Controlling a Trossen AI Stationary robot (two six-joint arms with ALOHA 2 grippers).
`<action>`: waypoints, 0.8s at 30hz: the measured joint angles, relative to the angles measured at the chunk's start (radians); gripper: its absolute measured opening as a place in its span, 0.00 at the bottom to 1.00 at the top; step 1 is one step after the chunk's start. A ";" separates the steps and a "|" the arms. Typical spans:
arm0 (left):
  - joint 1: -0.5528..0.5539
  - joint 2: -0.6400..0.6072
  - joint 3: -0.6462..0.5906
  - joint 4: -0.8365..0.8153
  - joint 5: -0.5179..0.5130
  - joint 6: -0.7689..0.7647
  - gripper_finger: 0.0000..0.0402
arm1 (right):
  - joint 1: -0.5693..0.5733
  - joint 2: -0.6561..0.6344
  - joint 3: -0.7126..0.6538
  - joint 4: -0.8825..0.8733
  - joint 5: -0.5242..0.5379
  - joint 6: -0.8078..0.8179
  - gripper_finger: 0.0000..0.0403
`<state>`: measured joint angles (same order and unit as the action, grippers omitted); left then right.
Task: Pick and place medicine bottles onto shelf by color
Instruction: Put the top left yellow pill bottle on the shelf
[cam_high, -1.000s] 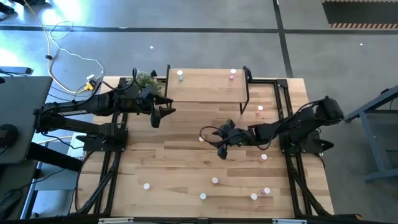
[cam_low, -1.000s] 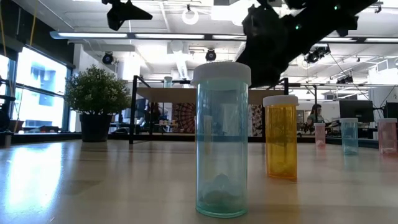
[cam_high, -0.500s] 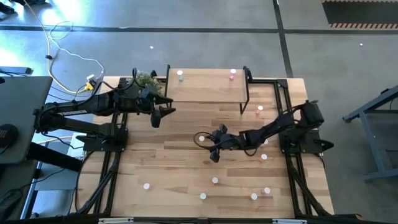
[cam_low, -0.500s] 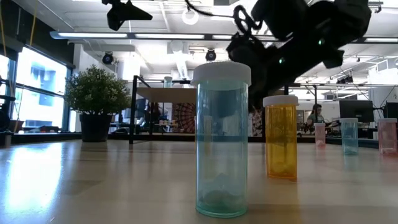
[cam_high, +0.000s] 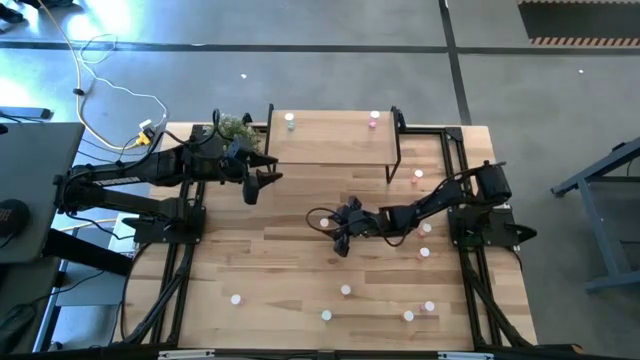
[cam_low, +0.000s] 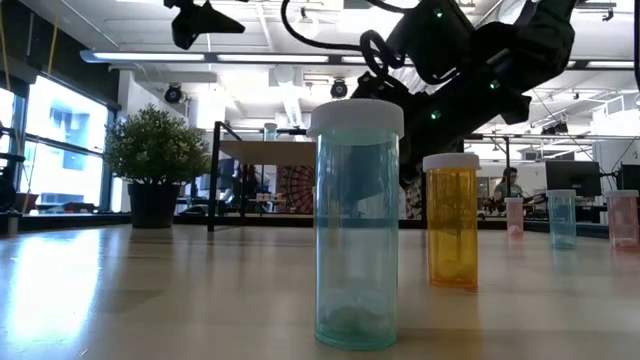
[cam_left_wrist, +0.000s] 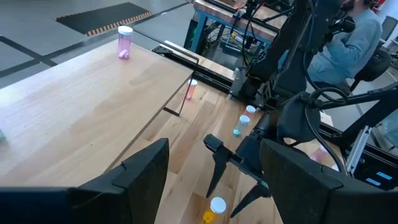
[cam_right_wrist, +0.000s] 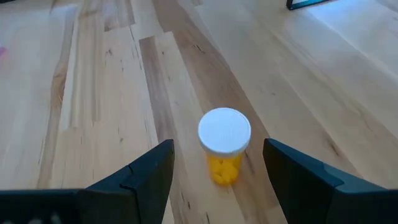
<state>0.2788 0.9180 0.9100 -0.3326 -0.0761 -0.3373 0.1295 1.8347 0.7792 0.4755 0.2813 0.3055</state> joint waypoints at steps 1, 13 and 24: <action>0.000 0.000 0.000 0.000 -0.003 0.001 0.61 | -0.003 0.000 0.000 -0.004 -0.004 0.001 0.59; 0.002 0.000 0.000 -0.001 -0.018 0.026 0.61 | -0.026 0.013 0.008 0.022 -0.082 -0.031 0.59; 0.003 0.000 0.000 -0.003 -0.018 0.043 0.61 | -0.026 0.044 0.040 -0.018 -0.082 -0.018 0.50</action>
<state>0.2813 0.9180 0.9100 -0.3355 -0.0940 -0.2947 0.1040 1.8786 0.8196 0.4578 0.1991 0.2871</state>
